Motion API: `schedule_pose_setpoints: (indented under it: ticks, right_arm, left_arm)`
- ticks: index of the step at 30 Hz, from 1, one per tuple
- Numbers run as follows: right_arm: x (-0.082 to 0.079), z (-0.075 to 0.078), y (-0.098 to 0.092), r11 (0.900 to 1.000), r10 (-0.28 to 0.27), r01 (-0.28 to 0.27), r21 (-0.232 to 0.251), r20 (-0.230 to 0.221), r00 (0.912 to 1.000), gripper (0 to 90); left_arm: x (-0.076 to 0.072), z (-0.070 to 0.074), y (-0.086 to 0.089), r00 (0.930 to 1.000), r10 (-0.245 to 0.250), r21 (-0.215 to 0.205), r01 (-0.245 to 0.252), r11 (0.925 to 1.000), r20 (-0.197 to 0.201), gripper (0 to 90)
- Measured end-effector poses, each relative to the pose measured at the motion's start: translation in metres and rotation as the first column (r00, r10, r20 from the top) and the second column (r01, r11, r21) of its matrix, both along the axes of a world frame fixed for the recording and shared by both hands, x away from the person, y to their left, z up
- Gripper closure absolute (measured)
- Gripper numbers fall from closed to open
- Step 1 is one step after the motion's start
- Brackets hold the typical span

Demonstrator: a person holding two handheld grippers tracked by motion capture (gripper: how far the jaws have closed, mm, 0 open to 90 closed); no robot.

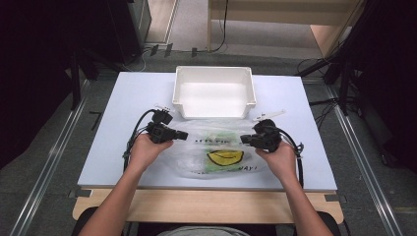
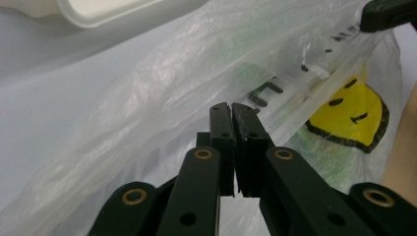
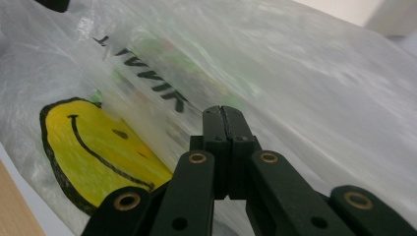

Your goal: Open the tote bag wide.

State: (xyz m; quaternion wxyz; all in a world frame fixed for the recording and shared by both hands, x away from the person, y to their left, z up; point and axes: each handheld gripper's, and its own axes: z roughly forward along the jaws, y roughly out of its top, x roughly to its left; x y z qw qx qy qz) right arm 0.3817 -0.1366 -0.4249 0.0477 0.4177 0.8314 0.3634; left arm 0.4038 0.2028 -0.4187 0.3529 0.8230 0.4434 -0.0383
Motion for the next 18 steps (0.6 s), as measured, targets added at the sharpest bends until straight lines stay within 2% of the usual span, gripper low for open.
schedule_pose_setpoints:
  ticks: [1, 2, 5, 12, 18]
  right_arm:
    - [0.002, -0.001, 0.004, 1.0, 0.008, -0.008, -0.001, -0.002, 1.0, 90.0]
    - [0.004, -0.003, 0.012, 1.0, 0.019, -0.019, 0.0, -0.009, 0.9998, 90.0]
    - [0.007, -0.008, 0.018, 0.999, 0.034, -0.034, -0.009, -0.027, 0.9991, 90.0]
    - [0.002, -0.018, 0.024, 0.998, 0.057, -0.059, -0.029, -0.055, 0.9969, 90.0]
    - [0.003, -0.018, 0.026, 0.998, 0.054, -0.056, -0.038, -0.051, 0.9973, 90.0]
  left_arm:
    - [0.001, -0.002, -0.002, 1.0, 0.005, 0.002, -0.005, 1.0, -0.002, 90.0]
    - [0.002, -0.007, -0.005, 0.9999, -0.001, 0.025, 0.001, 0.9997, -0.011, 90.0]
    - [0.001, -0.01, -0.007, 0.9999, -0.003, 0.035, 0.003, 0.9994, -0.012, 90.0]
    - [-0.005, -0.019, -0.01, 0.9997, -0.008, 0.029, 0.008, 0.9995, -0.022, 90.0]
    - [-0.007, -0.02, -0.01, 0.9995, -0.015, 0.028, 0.016, 0.9995, -0.028, 90.0]
